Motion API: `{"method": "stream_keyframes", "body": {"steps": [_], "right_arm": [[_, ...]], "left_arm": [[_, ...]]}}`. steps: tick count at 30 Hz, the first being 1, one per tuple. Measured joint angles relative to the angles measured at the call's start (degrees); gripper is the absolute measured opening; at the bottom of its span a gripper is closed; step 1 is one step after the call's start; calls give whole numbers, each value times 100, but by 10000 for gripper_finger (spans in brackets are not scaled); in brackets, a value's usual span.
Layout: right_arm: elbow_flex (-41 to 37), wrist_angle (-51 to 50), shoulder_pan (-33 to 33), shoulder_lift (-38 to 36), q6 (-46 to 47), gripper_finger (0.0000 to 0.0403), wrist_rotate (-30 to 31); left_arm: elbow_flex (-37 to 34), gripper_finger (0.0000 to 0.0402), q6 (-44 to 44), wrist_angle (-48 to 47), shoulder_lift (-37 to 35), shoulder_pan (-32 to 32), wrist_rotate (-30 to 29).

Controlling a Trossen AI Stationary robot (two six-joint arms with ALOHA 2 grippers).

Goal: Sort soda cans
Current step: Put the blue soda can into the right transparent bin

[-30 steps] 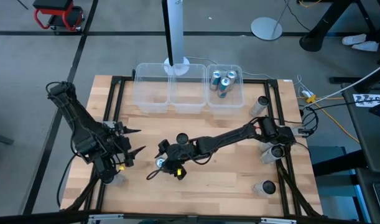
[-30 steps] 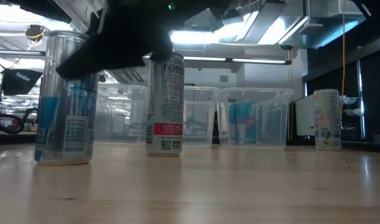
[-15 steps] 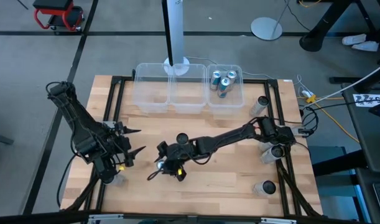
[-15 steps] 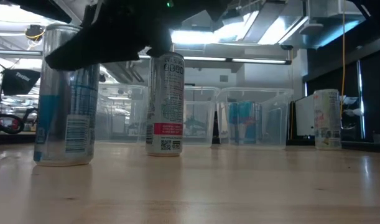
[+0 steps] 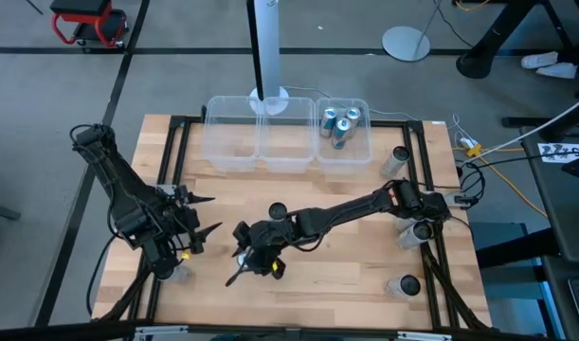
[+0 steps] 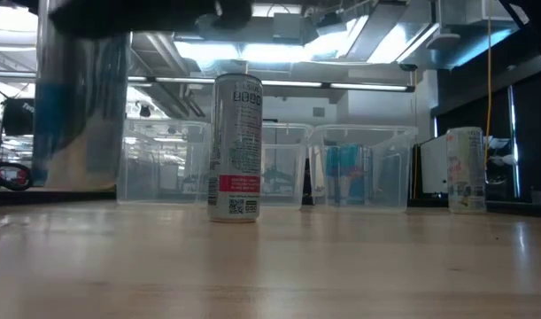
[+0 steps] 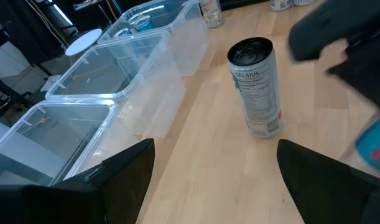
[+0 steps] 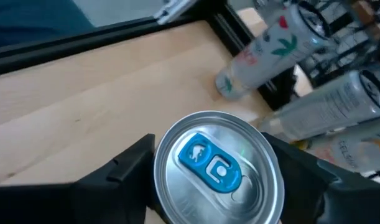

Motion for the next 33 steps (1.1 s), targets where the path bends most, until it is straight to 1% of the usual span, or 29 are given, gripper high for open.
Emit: {"method": "stream_keyframes", "body": {"steps": [4, 9, 13, 16, 22, 26, 29, 33], "right_arm": [[735, -883, 59, 0, -383, 243, 250], [1691, -2089, 68, -4, -702, 244, 817], [2236, -2801, 94, -30, -897, 242, 1243], [2075, -2901, 84, -399, -912, 242, 1414], [2090, -3508, 70, -1167, -919, 244, 2374], [2092, -4118, 50, -1627, -818, 242, 3167], [2092, -4530, 6, -1922, -583, 242, 3815], [2092, -5328, -183, -2206, -209, 243, 4328]], "left_arm": [[0, 327, 0, 0, 0, 0, 0], [0, 327, 0, 0, 0, 0, 0], [0, 327, 1, -4, 0, 0, 0], [0, 327, 1, -13, 0, 0, 0], [0, 327, 0, -31, 0, 0, 0], [0, 327, 0, -31, 0, 0, 0], [0, 327, 2, -28, 0, 0, 0], [0, 327, 2, -28, -2, 0, 0]]}}
